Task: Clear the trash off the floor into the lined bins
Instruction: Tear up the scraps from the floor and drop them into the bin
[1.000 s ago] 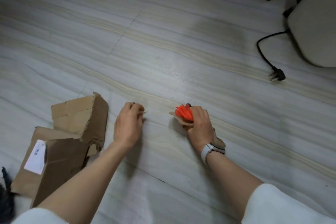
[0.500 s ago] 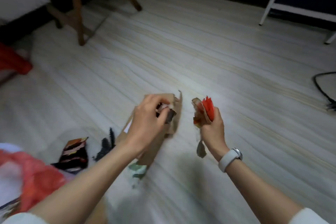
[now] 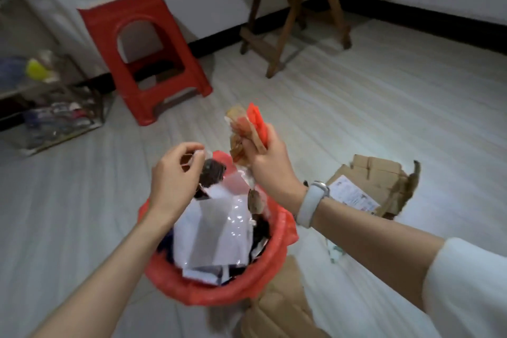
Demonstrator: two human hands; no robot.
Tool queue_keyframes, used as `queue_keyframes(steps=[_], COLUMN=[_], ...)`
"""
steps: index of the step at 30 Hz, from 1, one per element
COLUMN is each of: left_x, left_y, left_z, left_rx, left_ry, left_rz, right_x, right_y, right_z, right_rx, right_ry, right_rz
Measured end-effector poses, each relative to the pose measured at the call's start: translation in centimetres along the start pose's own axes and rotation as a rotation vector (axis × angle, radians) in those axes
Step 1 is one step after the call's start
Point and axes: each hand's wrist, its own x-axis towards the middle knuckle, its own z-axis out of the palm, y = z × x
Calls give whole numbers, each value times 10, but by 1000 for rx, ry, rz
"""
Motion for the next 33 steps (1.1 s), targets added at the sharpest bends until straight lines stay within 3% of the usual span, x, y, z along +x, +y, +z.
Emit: queue_keyframes(steps=[3,5,8,11,14,16,21,27,29,33], left_x=[-8,-11,-17,-35,-70,-88,-90,-82,-79,-72], left_y=[-34,-45,-44,-33,-31,-40,-65,-96,-96,-59], left_z=[-11,-17,-22,-16,4,19,10,-21,-20,17], left_rx=[136,169,141,127,289,442,601,633,592,365], left_ry=[-139,-90,-25,-163,-516,-637,-559,-513,-413,-233], left_rz=[-146,-166,-85,161,342,385,480,342,327,456], right_x=[0,-1,-5,-13,-23,-25,-16,-1,6,19], right_y=[32,48,43,42,53,59,73,83,83,102], right_z=[20,22,11,-10,-24,-25,4,44,34,-31], right_rx=[-563,-801,-854,-1046,-934,-800,-368,-51,-127,-478], right_ry=[-241,-391,-410,-266,-334,-389,-292,-365,-300,-128], right_rz=[101,103,43,-110,165,248,316,413,439,356])
